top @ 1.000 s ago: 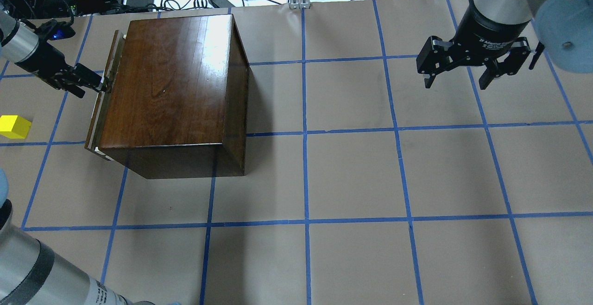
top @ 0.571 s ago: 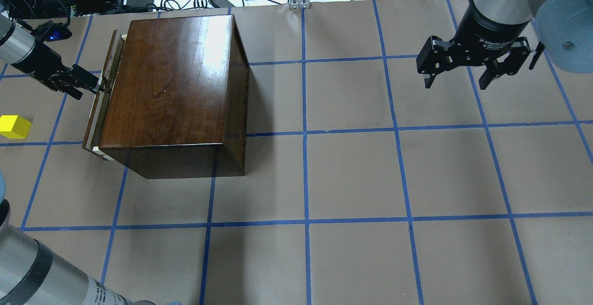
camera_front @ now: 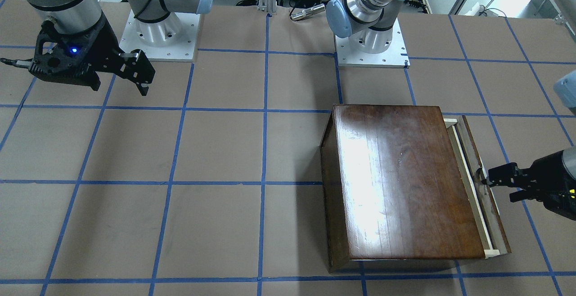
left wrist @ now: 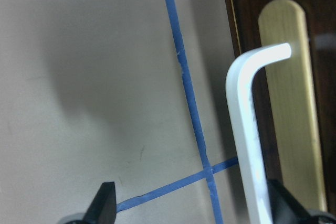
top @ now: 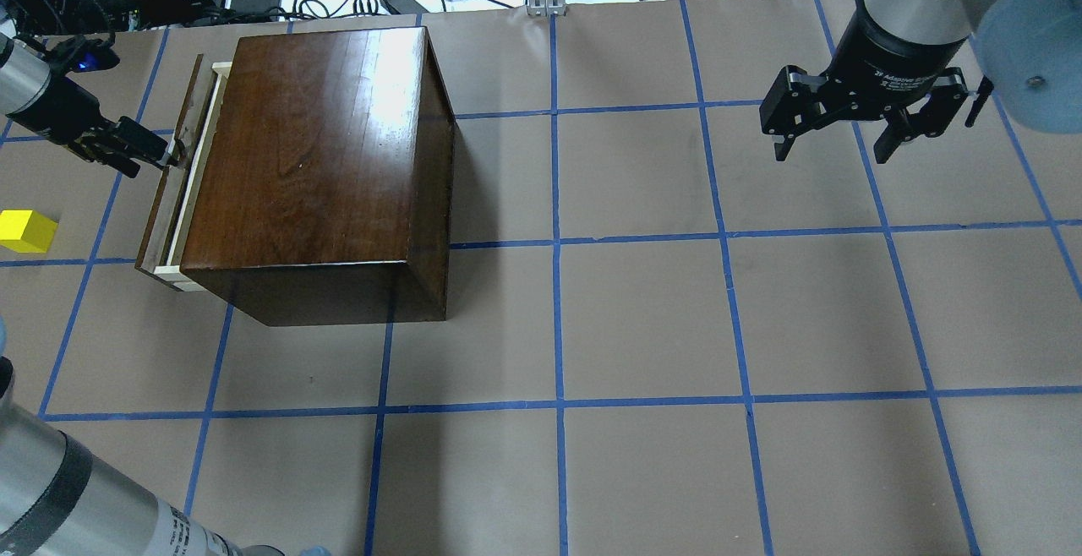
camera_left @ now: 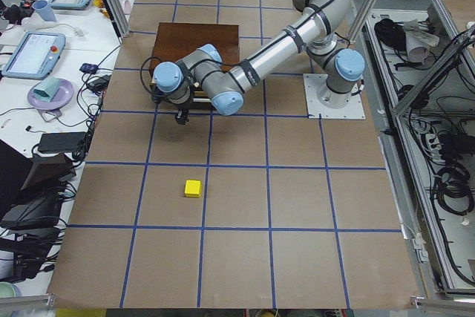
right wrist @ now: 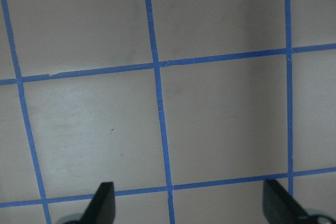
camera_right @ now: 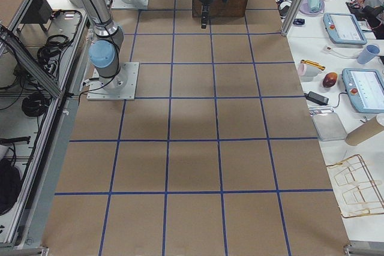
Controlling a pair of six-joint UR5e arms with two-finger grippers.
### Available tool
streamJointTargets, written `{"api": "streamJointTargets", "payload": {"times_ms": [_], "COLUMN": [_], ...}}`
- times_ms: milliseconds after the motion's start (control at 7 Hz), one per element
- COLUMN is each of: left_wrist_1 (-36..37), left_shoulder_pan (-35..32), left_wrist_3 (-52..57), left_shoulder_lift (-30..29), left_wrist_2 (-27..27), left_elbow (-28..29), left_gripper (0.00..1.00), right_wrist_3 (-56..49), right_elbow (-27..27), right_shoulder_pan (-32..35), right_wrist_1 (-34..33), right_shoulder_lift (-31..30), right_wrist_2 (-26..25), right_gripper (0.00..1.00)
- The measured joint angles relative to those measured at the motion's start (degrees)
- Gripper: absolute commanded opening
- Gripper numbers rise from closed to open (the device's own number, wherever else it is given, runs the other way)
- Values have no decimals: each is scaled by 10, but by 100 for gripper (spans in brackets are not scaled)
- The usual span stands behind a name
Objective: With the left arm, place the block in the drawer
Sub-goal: 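Pull the drawer open outward with the left gripper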
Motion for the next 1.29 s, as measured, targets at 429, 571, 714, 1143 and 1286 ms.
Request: {"api": "streamJointTargets", "payload": {"times_ms": [429,571,714,1143,1286], "left_wrist_1": [0,0,0,1,1], "left_shoulder_pan": [0,1,1,7,9], "left_wrist_3": [16,19,24,27,28], "left_shoulder_lift": [-12,-14,-17,-20,-21], "left_wrist_2": [8,10,11,12,15], "left_elbow": [23,27,30,33,37], "left_gripper": [100,100,100,100,100], "right_wrist_3": [0,0,0,0,0], "right_elbow": [0,0,0,0,0], "right_shoulder_pan": [0,0,0,0,0], "right_wrist_1": [0,0,0,0,0], "right_shoulder_lift": [0,0,0,0,0], "right_wrist_2": [0,0,0,0,0], "right_gripper": [100,100,100,100,100]}}
